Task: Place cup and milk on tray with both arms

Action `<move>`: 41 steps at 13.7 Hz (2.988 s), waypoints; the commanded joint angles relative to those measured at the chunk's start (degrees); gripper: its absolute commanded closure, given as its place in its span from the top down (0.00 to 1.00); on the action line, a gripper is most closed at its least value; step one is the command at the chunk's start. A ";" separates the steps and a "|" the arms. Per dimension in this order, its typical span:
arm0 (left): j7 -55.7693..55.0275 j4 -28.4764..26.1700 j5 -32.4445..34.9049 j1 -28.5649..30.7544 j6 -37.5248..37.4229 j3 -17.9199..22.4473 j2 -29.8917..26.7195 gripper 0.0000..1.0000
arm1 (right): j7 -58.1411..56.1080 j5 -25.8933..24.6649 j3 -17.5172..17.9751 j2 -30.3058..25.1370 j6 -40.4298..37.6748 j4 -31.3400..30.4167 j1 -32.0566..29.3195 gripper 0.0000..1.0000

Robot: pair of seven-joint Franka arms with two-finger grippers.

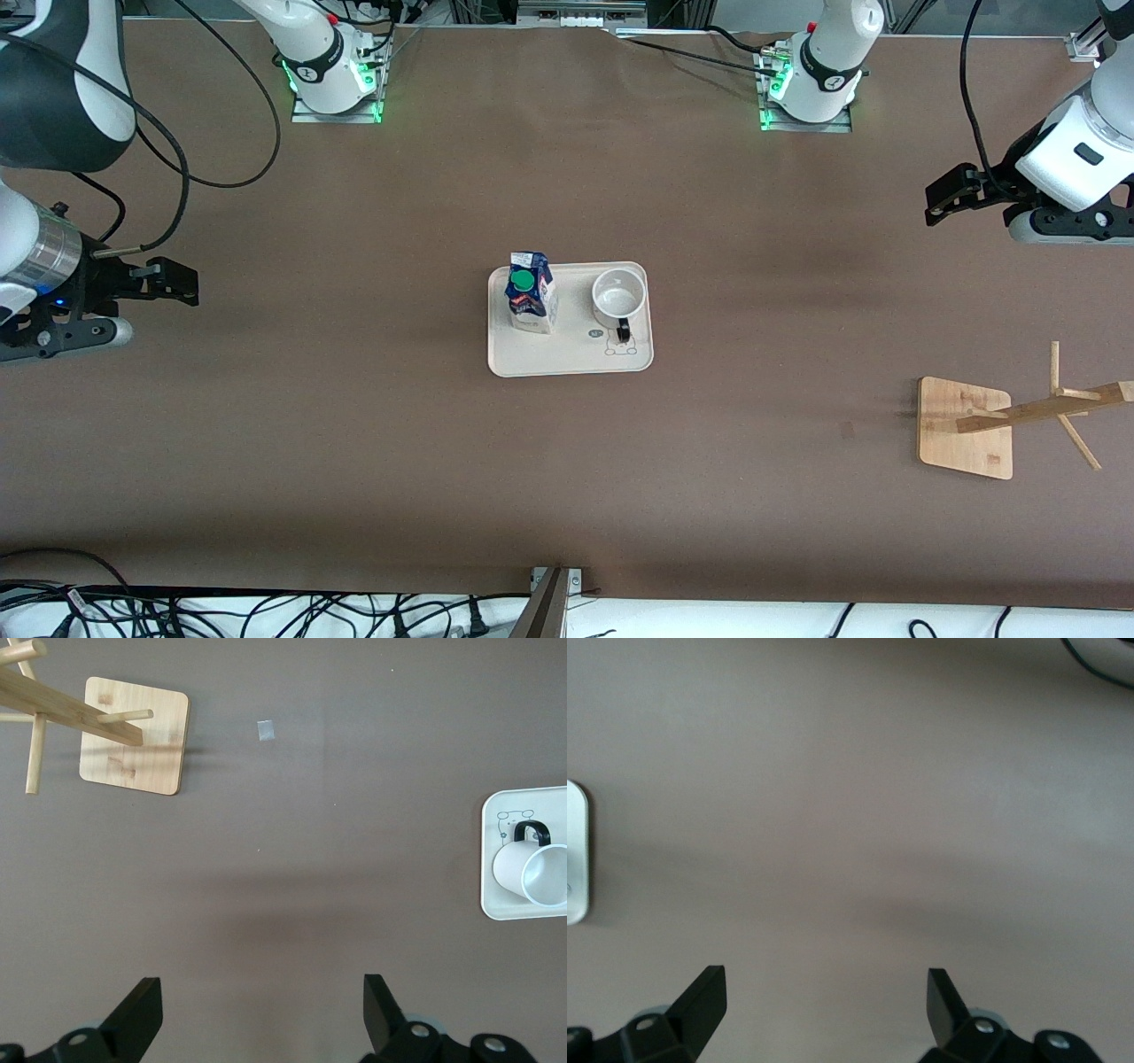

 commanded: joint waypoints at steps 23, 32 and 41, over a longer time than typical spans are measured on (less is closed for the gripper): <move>0.22 0.70 -0.24 -0.15 -0.99 -0.08 -0.31 1.00 | -5.12 -0.71 -0.58 -7.30 3.46 -6.48 -7.66 1.00; 0.22 0.70 -0.16 -0.15 -0.99 -0.08 -0.31 1.00 | -4.42 -0.27 -0.22 -7.30 3.02 -6.48 -7.21 1.00; 0.22 0.70 -0.16 -0.15 -0.99 -0.08 -0.31 1.00 | -4.77 0.87 -6.64 -7.65 2.40 -6.74 -1.06 1.00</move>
